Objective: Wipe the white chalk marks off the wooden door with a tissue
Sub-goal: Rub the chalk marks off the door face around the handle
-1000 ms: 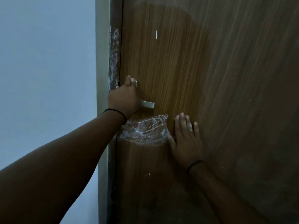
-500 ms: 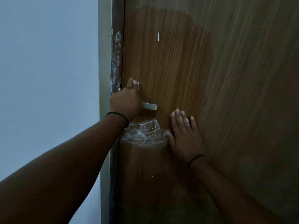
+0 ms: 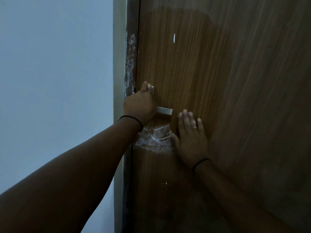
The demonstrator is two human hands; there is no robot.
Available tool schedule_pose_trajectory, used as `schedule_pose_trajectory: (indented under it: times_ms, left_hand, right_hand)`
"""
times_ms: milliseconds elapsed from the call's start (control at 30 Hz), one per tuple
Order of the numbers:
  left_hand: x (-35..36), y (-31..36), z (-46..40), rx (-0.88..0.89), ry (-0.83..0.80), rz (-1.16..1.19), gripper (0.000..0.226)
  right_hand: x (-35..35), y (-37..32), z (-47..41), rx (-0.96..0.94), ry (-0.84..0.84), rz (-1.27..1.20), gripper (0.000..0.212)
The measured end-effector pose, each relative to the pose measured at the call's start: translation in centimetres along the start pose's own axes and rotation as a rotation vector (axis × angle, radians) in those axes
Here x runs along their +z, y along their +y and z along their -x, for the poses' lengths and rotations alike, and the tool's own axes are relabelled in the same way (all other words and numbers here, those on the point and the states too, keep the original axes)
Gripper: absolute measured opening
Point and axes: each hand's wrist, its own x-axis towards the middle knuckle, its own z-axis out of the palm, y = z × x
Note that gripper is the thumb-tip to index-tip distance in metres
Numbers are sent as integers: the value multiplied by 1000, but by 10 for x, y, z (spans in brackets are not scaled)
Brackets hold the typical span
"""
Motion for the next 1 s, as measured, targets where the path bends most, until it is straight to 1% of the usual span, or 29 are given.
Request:
schedule_pose_trajectory:
  times_ms: [100,167,233,300,367,467,600,700,767,867,933,1000]
  left_hand:
    - [-2,-1,0,-9,16,9,45]
    - [-2,-2,0,-12,19,10,45]
    - [0,-4,0,14,9,-2,48]
    - [3,-5,0,27,7,7,47]
    - [6,-6,1,25,13,18,47]
    - [8,-5,2,13,25,11,46]
    - [5,-4,2,9,41,-11,46]
    - [2,-4,1,29,13,-37,49]
    - [2,-4,1,32,-3,-30,50]
    - [4,-4,1,14,-25,-5,52]
    - [5,-3,0,4,-24,-4,52]
    - [5,-4,-1,-1,-13,-6,50]
  right_hand:
    - [12,-33,-1,-135,-72,2,71]
    - [25,-38,11,-193,-123,33,70]
    - [32,-25,24,-192,-127,48,69]
    - [30,-5,31,-161,-74,68,67]
    - [22,6,24,-92,-7,69,66]
    - [15,-11,1,-28,38,24,70]
    - [31,-45,2,-136,-38,13,73]
    - [42,-29,30,-204,-94,86,69]
    - [39,-1,44,-181,-80,105,66]
    - [23,27,41,-84,-39,90,65]
    - [16,19,27,-18,-1,59,67]
    - [19,-1,21,-7,-7,29,70]
